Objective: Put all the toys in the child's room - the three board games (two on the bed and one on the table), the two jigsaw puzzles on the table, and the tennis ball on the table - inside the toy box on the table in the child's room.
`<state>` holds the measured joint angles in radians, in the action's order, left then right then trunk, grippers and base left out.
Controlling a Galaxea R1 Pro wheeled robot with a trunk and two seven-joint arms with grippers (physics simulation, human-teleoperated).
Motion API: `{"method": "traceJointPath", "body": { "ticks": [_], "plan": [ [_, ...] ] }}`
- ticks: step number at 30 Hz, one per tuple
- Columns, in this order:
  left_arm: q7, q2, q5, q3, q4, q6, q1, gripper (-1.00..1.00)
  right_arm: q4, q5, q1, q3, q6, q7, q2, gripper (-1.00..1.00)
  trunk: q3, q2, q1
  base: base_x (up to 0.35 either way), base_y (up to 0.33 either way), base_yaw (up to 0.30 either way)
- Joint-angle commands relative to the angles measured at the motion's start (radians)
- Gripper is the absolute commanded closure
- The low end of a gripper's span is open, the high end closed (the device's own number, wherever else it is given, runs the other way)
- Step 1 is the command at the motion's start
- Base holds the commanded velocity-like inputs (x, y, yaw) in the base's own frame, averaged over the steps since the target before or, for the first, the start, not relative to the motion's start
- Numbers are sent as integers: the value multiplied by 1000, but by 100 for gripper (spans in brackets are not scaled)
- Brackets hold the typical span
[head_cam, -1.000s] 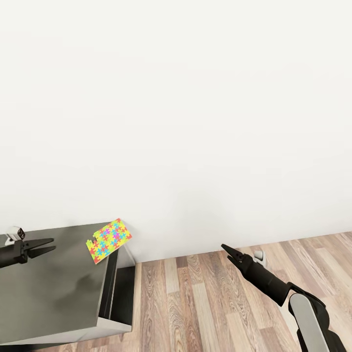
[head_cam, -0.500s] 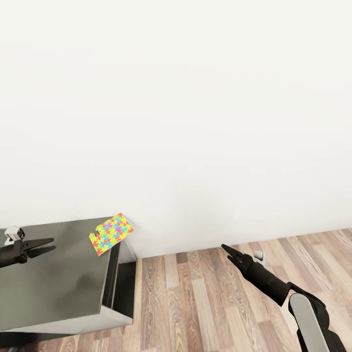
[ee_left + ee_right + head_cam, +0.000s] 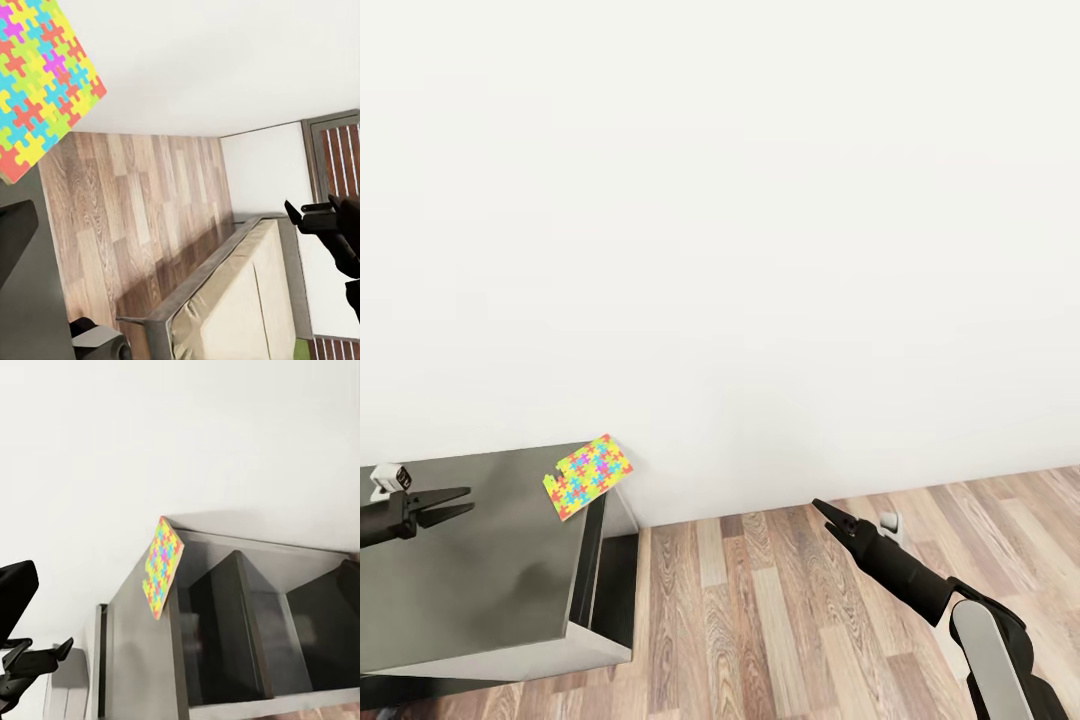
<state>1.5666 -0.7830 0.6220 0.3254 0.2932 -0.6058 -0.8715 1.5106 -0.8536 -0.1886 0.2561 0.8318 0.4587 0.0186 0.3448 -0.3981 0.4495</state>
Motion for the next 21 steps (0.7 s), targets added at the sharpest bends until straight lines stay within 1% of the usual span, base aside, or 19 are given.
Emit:
{"method": "traceJointPath", "body": {
  "ticks": [1, 5, 7, 13, 15, 17, 19, 21],
  "plan": [
    [4, -1, 5, 8, 0, -10, -1, -100, 0, 1, -1, 2, 5, 3, 0, -100, 2, -2, 1, -58, -75, 0],
    [4, -2, 6, 8, 0, -9, -1, -100, 1, 1, -1, -2, 4, 2, 0, -100, 2, -2, 1, -90, -132, 0],
    [4, -2, 6, 8, 0, -10, -1, -100, 1, 3, -1, -15, 4, 2, 0, -100, 2, -2, 1, -33, -48, 0],
    [4, 0, 7, 8, 0, -10, -1, -100, 2, 4, -1, -29, 4, 1, 0, -100, 2, -2, 1, -11, -16, 0],
    [4, 0, 7, 8, 0, -10, -1, -100, 1, 4, -1, -38, 4, 0, -1, -100, 2, -2, 1, -2, -2, 0],
    [4, 1, 7, 8, 0, -10, -1, -100, -7, 5, -1, -58, 2, -1, -2, -100, 2, -2, 1, 0, -1, 0],
    [4, 2, 7, 8, 0, -10, -1, -100, -66, 16, -2, -85, -17, -5, -2, -100, 2, -2, 1, 0, 0, 0],
    [4, 2, 7, 8, 0, -9, -1, -100, -178, 34, -8, -105, -71, -10, -2, -100, 1, -2, 1, 0, 0, 0]
  ]
}}
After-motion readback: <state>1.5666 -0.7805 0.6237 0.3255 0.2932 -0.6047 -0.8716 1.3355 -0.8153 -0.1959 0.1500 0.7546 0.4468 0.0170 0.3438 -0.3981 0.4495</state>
